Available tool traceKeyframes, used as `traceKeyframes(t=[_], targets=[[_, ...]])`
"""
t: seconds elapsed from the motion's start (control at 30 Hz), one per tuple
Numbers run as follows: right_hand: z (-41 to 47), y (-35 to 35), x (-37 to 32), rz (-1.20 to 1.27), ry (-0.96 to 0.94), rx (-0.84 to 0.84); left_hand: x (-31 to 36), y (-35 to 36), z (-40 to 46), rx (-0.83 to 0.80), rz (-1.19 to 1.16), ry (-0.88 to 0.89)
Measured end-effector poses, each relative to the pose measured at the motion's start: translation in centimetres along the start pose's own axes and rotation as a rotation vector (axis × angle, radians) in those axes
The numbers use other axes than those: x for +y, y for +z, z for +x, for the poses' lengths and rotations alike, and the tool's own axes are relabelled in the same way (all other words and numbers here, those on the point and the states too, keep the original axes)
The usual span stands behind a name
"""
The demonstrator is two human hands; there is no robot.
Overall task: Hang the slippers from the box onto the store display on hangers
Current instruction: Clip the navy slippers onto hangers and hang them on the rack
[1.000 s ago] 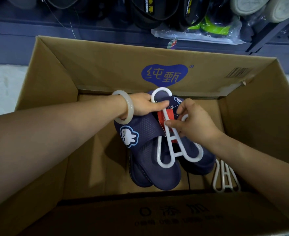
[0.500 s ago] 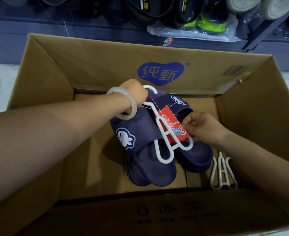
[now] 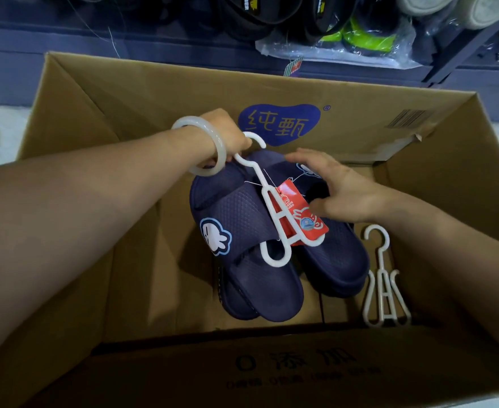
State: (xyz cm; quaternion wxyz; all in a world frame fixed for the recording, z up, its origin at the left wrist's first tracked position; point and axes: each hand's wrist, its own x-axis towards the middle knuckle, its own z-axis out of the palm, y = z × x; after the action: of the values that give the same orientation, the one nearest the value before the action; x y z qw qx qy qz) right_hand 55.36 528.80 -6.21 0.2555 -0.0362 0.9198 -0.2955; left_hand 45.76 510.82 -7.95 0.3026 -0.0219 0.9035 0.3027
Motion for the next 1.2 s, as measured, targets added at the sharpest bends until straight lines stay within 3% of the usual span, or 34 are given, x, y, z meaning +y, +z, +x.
traceKeyframes(t=[0.1, 0.17, 0.37, 0.5, 0.63, 0.83, 0.97, 1.07, 1.2], targets=[[0.5, 0.4, -0.1, -0.124, 0.009, -0.164, -0.2, 0.0, 0.4, 0.000, 0.063, 0.067], [0.8, 0.8, 0.0, -0.206, 0.018, -0.188, -0.3, 0.3, 0.4, -0.021, 0.027, 0.072], [1.3, 1.7, 0.2, -0.359, -0.071, 0.030, -0.2, 1.5, 0.2, 0.153, 0.023, 0.134], [1.6, 0.1, -0.6, -0.257, -0.035, 0.001, -0.4, 2.4, -0.4, 0.253, 0.058, 0.246], [3.8, -1.1, -2.0, 0.055, 0.057, 0.162, -0.4, 2.6, -0.5, 0.257, -0.126, 0.387], [4.5, -1.3, -2.3, 0.308, 0.000, 0.042, -0.8, 2.1, -2.3, 0.269, -0.211, 0.585], [4.3, -1.6, -2.2, 0.241, -0.060, 0.078, -1.0, 1.9, -2.5, 0.277, -0.236, 0.643], [3.9, -1.8, -2.3, 0.286, -0.061, 0.119, -0.5, 1.7, -2.5, 0.208, -0.256, 0.648], [3.5, -2.1, -1.3, 0.216, -0.064, 0.106, 0.0, 1.1, -2.3, -0.010, -0.200, 0.630]])
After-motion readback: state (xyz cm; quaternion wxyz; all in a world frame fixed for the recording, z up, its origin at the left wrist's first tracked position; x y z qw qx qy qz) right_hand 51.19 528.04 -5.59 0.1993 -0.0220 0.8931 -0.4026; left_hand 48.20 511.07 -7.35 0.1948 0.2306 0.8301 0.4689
